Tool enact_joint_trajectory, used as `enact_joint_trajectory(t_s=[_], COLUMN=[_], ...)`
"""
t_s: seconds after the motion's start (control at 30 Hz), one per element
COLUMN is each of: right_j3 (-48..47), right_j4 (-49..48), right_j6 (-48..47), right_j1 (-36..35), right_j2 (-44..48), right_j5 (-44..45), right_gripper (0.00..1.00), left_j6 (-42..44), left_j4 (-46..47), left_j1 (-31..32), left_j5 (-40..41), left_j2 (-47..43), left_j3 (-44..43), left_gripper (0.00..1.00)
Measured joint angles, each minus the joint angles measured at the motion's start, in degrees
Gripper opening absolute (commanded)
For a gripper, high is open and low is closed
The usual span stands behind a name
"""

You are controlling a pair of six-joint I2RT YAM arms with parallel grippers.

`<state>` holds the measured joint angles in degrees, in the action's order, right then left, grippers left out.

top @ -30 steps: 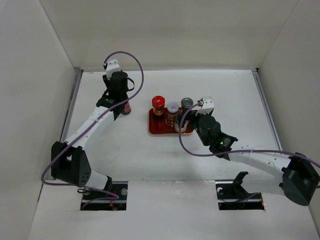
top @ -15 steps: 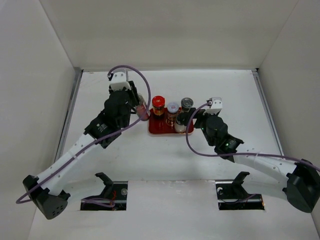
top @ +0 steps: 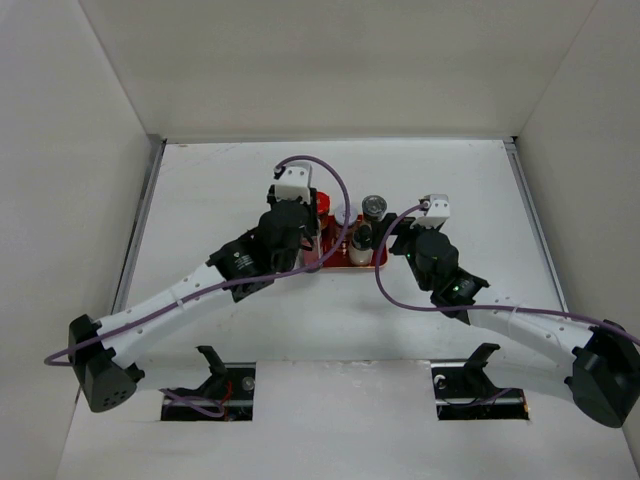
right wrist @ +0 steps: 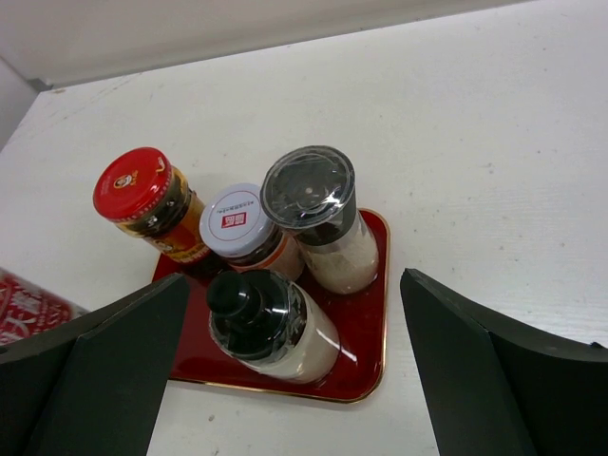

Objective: Organize the condiment bottles

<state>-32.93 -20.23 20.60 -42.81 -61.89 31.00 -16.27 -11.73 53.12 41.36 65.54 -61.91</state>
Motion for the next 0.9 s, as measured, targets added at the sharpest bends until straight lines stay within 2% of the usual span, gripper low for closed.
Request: enact_joint_trajectory(t_s=[0.43,0.73,0.8,0.9], right_j3=[0.0,0.1,0.1,0.2], right_j4=[0.0,0.0,0.0,0.0], right_j6=[0.2,0.3,0.3,0.4], right_j1=[0.3,0.5,0.5,0.5], right_j2=[0.0,0.4,0.4,0.5], right_j5=[0.0,-0.1,-0.2,-0.2], right_gripper=[1.0,1.0,1.0,1.0], left_j6=[0.5,0.7,0.8,1.1], left_j4=[7.3,12.8,14.5,16.8], left_j1=[-0.2,-1.1,-1.3,-1.4], left_j5=[-1.6,-1.7,-1.4,-1.3], left_j2=[8.1,10.8,10.7,10.4], left_j3=[0.0,2.5,3.3,4.7], left_gripper=[0.13,0.27,0.36,0.65])
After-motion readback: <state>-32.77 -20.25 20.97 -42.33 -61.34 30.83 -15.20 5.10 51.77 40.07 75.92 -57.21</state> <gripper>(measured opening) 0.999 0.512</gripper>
